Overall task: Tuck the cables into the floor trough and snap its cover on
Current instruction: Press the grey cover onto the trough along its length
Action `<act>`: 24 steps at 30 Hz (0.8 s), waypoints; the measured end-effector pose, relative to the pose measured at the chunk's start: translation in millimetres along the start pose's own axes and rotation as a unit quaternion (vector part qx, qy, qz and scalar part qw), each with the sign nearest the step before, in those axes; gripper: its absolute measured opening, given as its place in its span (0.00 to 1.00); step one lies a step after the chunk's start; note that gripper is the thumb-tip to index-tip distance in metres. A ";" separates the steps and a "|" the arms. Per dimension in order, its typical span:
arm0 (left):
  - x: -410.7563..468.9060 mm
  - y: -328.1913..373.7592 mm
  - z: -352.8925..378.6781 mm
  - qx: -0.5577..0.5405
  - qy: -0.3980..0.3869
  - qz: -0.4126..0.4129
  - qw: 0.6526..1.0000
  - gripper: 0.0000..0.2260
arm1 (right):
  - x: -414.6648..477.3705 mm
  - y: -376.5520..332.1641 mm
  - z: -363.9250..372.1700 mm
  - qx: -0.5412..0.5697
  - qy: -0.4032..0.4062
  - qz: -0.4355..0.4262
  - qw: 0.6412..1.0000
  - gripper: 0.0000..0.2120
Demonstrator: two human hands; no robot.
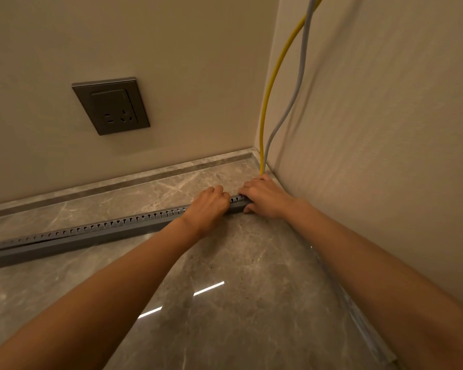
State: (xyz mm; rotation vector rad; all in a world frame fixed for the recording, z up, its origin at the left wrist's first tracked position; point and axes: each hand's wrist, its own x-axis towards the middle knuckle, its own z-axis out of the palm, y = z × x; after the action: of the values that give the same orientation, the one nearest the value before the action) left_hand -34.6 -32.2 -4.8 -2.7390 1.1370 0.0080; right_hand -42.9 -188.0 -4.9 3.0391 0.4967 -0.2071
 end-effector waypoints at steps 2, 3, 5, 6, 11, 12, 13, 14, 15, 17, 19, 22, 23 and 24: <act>1.6 0.1 -2.0 -0.012 -0.002 -0.006 1.000 0.11 | -0.3 -0.6 0.7 -0.001 0.004 0.005 1.000 0.16; 2.3 0.3 -3.1 -0.014 -0.003 -0.009 1.000 0.11 | -0.9 -0.8 1.0 -0.001 0.007 0.007 1.000 0.15; 2.9 1.7 -4.8 -0.012 -0.002 -0.015 1.000 0.11 | -2.0 -1.1 1.7 0.001 0.012 0.010 1.000 0.15; 2.8 2.7 -5.2 -0.012 0.000 -0.019 1.000 0.12 | -2.3 -1.3 1.8 0.003 0.014 0.013 1.000 0.15; 2.4 0.8 -5.1 -0.062 0.005 -0.051 0.997 0.12 | 0.1 -2.9 0.4 0.014 0.015 0.020 1.000 0.15; 2.5 0.0 -4.8 -0.092 0.005 -0.064 0.994 0.13 | 0.5 -2.8 0.1 0.015 0.013 0.021 1.000 0.16; 2.5 -0.6 -5.3 -0.125 -0.002 -0.079 0.989 0.15 | 0.5 -2.8 0.0 0.014 0.012 0.022 1.000 0.16; 2.5 -1.0 -5.7 -0.153 -0.018 -0.093 0.984 0.17 | 0.4 -3.0 0.0 0.013 0.011 0.022 1.000 0.16; 2.9 -1.4 -5.7 -0.164 -0.035 -0.097 0.981 0.17 | 0.4 -3.2 -0.1 0.012 0.010 0.022 1.000 0.17; 4.3 -1.5 -4.4 -0.138 -0.052 -0.082 0.986 0.14 | 0.2 -3.7 -0.5 0.012 0.008 0.023 1.000 0.17; 4.9 -1.5 -3.4 -0.119 -0.048 -0.071 0.989 0.13 | 0.3 -3.7 -0.5 0.011 0.007 0.024 1.000 0.17; 5.3 -0.6 -2.7 -0.113 -0.040 -0.067 0.990 0.13 | 0.5 -3.4 -0.4 0.012 0.009 0.024 1.000 0.16; 5.4 -0.4 -2.8 -0.114 -0.039 -0.065 0.991 0.12 | 0.8 -3.6 -0.4 0.011 0.010 0.024 1.000 0.16; 5.6 -0.2 -3.0 -0.116 -0.039 -0.063 0.990 0.12 | 0.8 -4.0 -0.9 0.007 0.009 0.022 1.000 0.15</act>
State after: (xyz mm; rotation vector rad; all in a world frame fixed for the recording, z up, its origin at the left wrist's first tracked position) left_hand -30.7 -36.4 -2.3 -2.9788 0.9971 0.2441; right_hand -43.3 -183.8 -4.3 3.0651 0.4295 -0.1812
